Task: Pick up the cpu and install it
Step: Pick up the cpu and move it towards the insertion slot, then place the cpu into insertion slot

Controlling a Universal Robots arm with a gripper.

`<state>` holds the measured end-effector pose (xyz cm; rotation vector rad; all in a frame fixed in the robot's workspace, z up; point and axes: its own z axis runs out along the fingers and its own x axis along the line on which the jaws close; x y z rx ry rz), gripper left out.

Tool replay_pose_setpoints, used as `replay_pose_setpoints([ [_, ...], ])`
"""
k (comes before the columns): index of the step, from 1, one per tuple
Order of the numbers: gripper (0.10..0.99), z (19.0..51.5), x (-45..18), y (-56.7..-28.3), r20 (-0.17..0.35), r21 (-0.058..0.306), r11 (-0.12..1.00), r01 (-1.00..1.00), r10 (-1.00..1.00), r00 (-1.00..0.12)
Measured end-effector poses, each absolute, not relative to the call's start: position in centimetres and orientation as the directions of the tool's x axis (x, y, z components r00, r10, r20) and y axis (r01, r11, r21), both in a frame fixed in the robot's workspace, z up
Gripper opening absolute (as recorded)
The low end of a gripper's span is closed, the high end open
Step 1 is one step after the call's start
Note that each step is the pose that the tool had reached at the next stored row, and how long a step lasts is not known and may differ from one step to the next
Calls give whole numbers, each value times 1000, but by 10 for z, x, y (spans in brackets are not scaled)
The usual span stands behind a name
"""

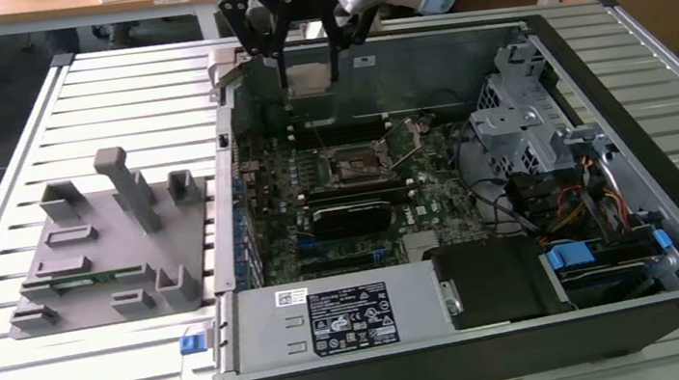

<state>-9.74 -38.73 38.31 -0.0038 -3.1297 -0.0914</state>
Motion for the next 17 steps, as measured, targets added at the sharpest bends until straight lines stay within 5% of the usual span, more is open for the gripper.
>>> replay_pose_setpoints([
  [17, 533, 382, -42, -378, 11, 58, 998, 5, 4, -1000],
])
